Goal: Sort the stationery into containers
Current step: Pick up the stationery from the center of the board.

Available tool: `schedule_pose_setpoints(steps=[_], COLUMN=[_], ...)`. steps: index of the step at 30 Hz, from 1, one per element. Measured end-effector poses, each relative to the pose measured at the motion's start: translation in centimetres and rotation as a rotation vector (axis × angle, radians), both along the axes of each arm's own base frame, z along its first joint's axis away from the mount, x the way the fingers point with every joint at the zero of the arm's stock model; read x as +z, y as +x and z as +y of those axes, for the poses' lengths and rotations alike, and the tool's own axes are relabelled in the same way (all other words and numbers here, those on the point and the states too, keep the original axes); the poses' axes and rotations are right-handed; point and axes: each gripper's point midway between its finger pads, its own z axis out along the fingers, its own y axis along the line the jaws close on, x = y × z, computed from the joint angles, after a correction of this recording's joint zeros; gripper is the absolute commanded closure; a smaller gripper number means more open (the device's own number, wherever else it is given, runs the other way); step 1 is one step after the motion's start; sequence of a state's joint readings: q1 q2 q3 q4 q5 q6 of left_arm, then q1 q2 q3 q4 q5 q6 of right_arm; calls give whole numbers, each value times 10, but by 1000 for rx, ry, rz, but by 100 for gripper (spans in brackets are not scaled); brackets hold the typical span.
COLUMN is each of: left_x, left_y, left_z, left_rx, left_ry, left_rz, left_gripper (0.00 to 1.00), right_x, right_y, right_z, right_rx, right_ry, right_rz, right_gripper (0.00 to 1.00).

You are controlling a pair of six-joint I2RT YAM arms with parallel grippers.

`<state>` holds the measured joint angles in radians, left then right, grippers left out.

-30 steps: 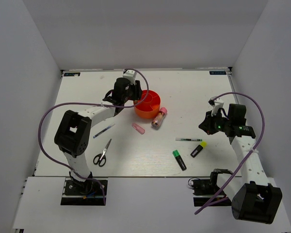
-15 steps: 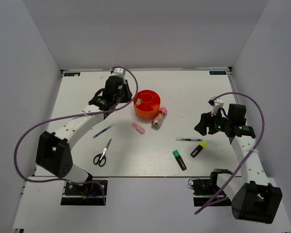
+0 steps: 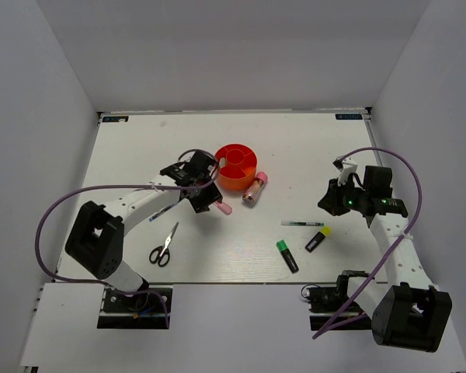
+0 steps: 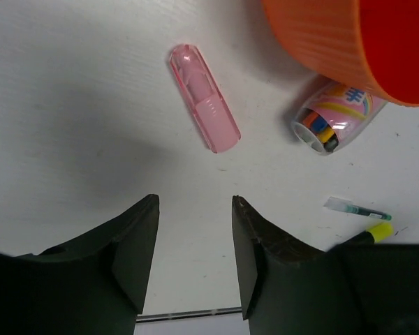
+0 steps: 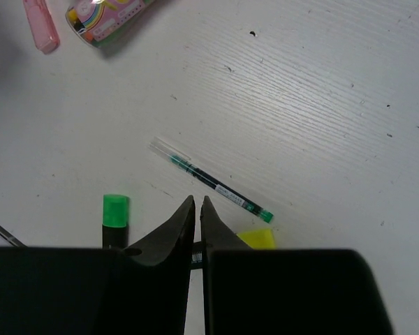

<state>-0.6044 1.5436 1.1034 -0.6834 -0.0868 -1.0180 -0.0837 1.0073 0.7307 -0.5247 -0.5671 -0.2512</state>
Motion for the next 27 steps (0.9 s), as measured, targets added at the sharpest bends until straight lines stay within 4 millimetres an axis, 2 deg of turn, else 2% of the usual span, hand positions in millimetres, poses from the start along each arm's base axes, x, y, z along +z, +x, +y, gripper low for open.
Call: schedule_pose_setpoints(steps=[3, 14, 18, 24, 27], left_x=[-10, -54, -57, -47, -48], left_y=[-3, 13, 20, 36, 37], left_z=[-8, -26, -32, -43, -44], left_rx=[68, 254, 274, 282, 283], left_ry=[-29, -28, -18, -12, 5], left_rz=[54, 183, 190, 192, 209], left_gripper=[41, 40, 40, 40, 40], right_x=[-1, -2, -2, -1, 0], right_y=[0, 1, 2, 2, 2], right_z=[-1, -4, -5, -6, -6], right_rx=[-8, -21, -26, -31, -32], right_ry=[-3, -15, -22, -28, -30], right_rz=[3, 5, 5, -1, -8], right_gripper=[89, 89, 89, 89, 89])
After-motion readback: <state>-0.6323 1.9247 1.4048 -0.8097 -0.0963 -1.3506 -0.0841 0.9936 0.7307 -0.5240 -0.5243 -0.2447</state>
